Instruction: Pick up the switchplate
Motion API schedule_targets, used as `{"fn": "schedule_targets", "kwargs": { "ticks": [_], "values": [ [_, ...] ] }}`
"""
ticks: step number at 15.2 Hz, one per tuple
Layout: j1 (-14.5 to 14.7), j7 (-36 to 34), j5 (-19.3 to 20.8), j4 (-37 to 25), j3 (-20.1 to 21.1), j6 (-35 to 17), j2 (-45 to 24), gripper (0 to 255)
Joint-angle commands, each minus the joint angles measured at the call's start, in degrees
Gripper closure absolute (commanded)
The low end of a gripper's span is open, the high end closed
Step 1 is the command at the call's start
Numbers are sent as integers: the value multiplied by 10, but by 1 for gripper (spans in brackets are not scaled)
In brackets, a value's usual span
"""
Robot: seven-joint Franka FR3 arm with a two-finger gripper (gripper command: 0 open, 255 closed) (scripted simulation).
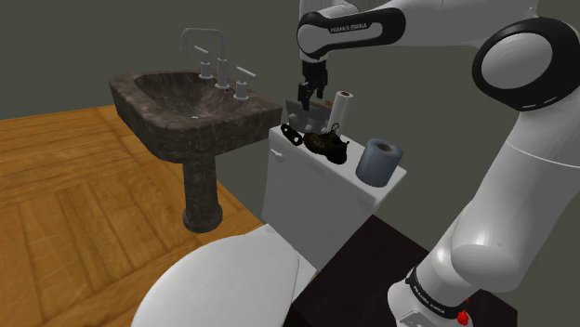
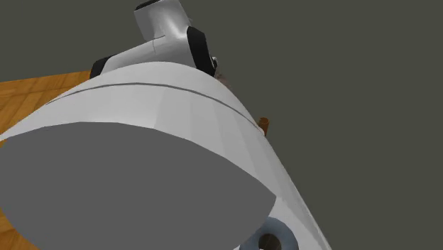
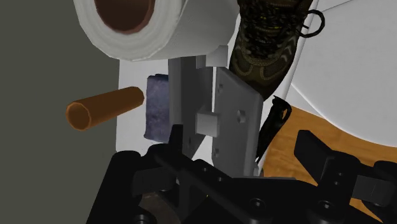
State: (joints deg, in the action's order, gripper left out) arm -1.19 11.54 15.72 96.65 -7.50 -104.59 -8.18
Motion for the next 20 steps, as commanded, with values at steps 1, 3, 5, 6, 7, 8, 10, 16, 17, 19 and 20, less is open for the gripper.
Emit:
{"fn": "schedule_targets", "kwargs": {
  "ticks": [1,3,5,6,7,8,10,16,17,19,20],
  "values": [
    [0,-3,1,12,0,-14,-2,0],
    [-1,-8,2,29,0,-33,-4,0],
    [-1,-8,2,29,0,-33,-4,0],
    [-1,-8,2,28,-1,-32,-5,255],
    [-1,-8,2,28,0,-32,-5,255],
    [-1,-8,2,28,0,-32,-5,255],
    [-1,-8,2,28,0,-32,-5,255],
    [-1,-6,2,23,0,-25,-3,255],
    [0,-4,1,16,0,-18,-2,255],
    [0,-1,0,3,0,-4,-1,255],
    [0,1,0,-4,0,3,-1,255]
  ]
}}
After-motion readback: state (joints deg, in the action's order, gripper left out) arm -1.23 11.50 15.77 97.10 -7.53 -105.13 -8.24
